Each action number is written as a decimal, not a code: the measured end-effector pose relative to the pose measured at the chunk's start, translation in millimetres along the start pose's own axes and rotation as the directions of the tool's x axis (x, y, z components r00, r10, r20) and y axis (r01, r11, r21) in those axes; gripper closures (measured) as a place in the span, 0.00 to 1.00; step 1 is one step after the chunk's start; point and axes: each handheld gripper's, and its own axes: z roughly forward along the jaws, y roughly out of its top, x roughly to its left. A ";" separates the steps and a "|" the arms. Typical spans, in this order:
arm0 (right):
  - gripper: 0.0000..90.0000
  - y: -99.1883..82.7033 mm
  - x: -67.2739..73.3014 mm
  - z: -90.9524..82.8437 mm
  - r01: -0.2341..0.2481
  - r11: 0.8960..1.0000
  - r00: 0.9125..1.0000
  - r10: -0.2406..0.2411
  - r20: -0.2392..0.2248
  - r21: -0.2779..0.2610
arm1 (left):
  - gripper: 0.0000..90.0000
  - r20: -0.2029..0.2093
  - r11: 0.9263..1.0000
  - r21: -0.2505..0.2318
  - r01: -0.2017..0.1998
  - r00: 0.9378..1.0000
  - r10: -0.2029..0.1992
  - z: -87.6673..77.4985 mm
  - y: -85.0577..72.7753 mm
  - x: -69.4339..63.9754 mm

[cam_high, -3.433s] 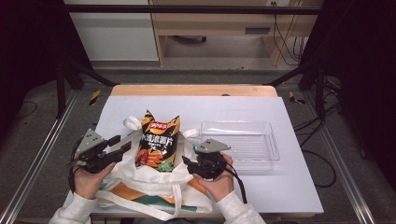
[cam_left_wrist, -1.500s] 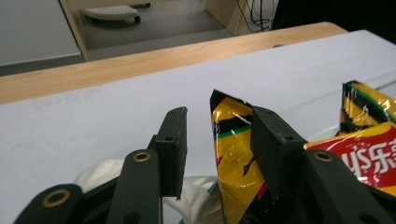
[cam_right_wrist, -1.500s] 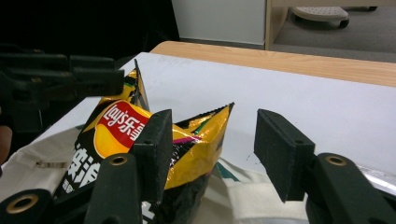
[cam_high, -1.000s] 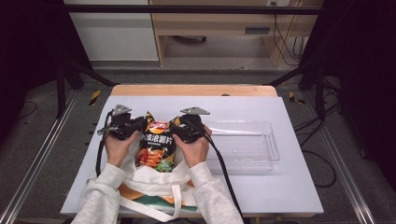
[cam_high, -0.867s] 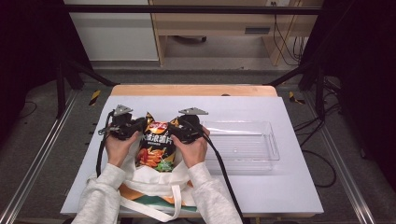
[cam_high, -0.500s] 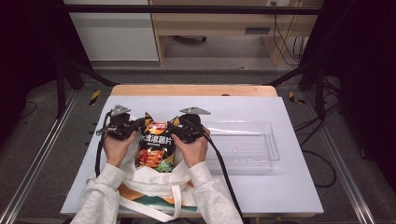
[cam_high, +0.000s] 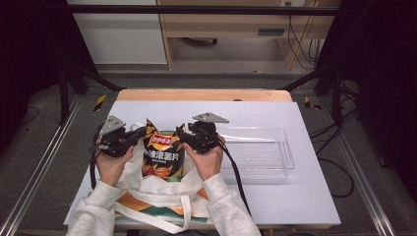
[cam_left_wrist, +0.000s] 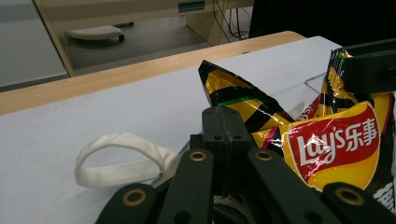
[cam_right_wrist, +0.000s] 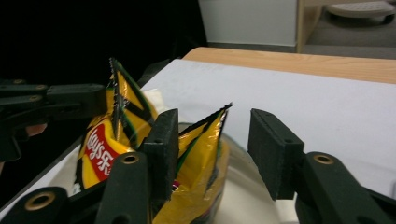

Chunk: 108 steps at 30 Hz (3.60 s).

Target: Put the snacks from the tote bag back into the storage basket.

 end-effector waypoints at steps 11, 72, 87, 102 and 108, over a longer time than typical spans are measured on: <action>0.95 -3.7 19.2 -13.8 0.092 0.996 0.995 -0.092 -0.024 0.015 | 0.94 0.003 0.999 -0.033 -0.014 1.000 0.014 -9.7 -3.3 -0.9; 1.00 -14.1 32.6 -47.9 0.175 0.983 0.980 -0.178 -0.083 -0.047 | 1.00 -0.016 0.997 -0.080 -0.007 1.000 0.006 -56.2 -19.0 -25.6; 1.00 13.3 40.0 -64.5 0.183 0.975 0.974 -0.197 -0.109 -0.126 | 1.00 0.004 0.983 -0.181 0.006 1.000 -0.005 -86.4 5.4 -32.8; 1.00 48.1 46.4 -92.0 0.206 0.956 0.970 -0.228 -0.086 -0.208 | 1.00 0.037 0.965 -0.261 0.011 0.999 -0.002 -98.3 34.0 -41.7; 1.00 56.6 40.9 -102.1 0.205 0.951 0.972 -0.225 -0.065 -0.231 | 1.00 0.032 0.964 -0.266 -0.015 0.999 0.024 -96.5 54.1 -50.7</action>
